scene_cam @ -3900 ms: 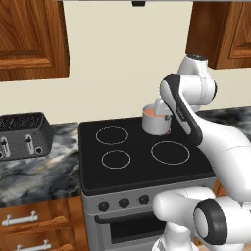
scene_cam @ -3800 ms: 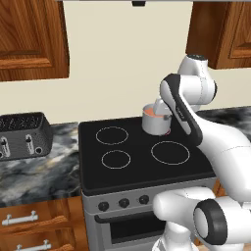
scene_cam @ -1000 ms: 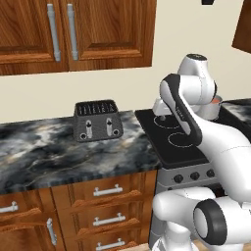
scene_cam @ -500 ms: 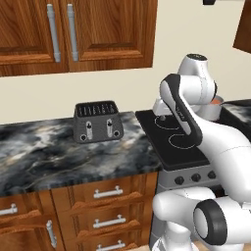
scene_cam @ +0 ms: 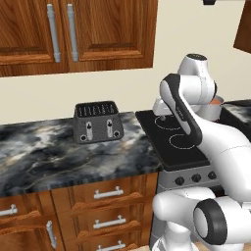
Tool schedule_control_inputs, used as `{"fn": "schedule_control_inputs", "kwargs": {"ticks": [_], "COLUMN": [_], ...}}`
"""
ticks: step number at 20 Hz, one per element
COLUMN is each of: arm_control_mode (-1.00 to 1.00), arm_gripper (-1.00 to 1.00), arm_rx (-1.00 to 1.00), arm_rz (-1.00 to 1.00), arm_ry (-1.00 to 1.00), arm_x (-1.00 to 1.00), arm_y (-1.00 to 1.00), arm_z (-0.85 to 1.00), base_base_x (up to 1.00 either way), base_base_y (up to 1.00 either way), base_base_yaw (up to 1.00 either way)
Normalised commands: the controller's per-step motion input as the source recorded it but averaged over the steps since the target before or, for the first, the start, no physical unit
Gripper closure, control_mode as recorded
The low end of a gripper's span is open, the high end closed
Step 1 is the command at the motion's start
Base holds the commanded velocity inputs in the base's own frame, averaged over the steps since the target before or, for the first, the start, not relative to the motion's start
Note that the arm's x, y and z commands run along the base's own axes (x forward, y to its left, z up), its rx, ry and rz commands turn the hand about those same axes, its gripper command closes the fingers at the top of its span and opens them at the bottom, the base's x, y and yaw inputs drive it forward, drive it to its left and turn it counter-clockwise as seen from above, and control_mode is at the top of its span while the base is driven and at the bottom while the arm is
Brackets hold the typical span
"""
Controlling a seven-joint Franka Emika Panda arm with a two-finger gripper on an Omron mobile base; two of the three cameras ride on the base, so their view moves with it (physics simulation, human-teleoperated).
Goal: Wait until the marinara sauce is simmered to a deep red color and then turn off the stove.
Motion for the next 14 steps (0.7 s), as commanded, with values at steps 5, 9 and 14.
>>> {"fn": "schedule_control_inputs", "kwargs": {"ticks": [5,9,14], "arm_control_mode": [1.0,1.0,1.0], "arm_gripper": [-1.0,-1.0,-1.0], "arm_rx": [0.0,0.0,0.0], "arm_rz": [0.0,0.0,0.0], "arm_ry": [0.0,0.0,0.0], "arm_x": [0.0,0.0,0.0], "arm_y": [0.0,0.0,0.0], "arm_z": [0.0,0.0,0.0], "base_base_x": [0.0,0.0,0.0], "base_base_y": [0.0,0.0,0.0], "base_base_yaw": [0.0,0.0,0.0]}}
